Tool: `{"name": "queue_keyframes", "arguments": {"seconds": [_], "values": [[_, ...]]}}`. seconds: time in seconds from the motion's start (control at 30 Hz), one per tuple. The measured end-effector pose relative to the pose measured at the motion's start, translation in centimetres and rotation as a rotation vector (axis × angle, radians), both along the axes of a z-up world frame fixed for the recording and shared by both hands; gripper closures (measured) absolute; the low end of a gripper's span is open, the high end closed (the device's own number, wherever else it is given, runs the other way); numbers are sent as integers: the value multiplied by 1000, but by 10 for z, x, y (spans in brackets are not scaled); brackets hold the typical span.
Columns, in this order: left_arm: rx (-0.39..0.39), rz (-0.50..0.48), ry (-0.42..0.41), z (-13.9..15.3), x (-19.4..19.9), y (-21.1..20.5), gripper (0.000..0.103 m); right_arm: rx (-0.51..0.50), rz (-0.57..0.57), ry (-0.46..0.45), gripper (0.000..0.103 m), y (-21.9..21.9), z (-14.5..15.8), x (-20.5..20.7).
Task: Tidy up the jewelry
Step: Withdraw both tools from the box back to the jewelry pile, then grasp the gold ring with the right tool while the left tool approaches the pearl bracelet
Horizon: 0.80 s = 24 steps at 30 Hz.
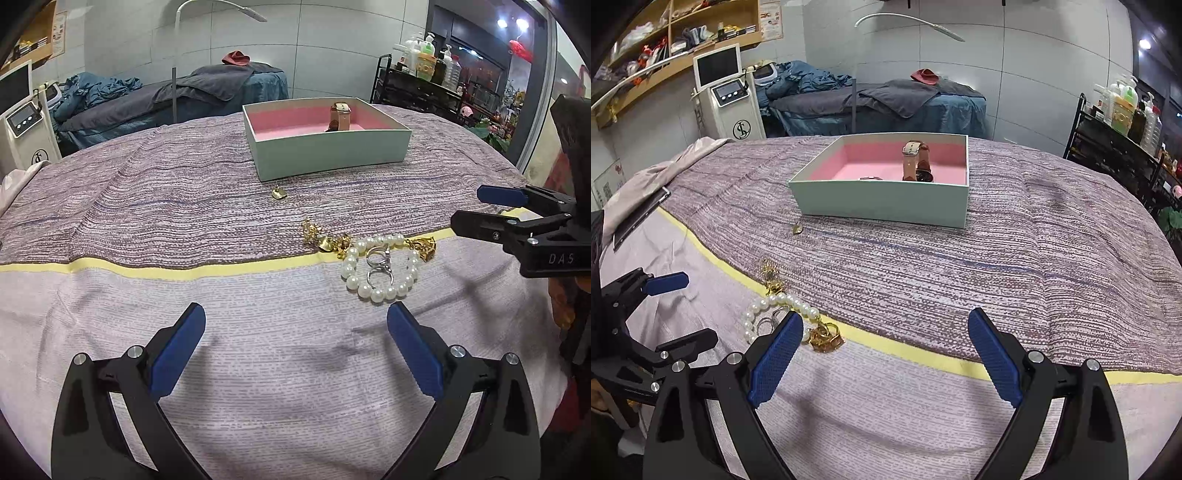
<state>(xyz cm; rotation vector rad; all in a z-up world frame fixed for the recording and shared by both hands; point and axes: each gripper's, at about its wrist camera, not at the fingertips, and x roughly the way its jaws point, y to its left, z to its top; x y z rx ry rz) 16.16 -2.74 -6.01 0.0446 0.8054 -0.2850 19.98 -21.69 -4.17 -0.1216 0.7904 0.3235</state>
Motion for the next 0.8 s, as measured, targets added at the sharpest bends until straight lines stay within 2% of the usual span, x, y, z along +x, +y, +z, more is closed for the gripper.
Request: {"name": "queue_keyframes", "arguments": {"seconds": [0.07,0.17,0.33,0.43,0.57,0.7,0.8], "values": [[3,-12,1,-2,-3,-4,6,-7,11,5,15,2,-2,-3],[0,-28,6,-4,-4,-8,6,-27,28,16,21,8,-5,-7],[8,-56,14,-6,-6,-18,6,-72,87,29,37,20,-11,-10],[20,-69,22,-8,-5,-22,6,-106,114,51,51,27,-18,-9],[16,-78,39,-10,-3,-25,7,-107,132,75,57,30,-23,-7],[2,-90,55,-12,2,-28,14,-96,139,92,61,31,-24,-1],[2,-102,59,-12,5,-31,19,-102,165,97,71,36,-24,1]]}}
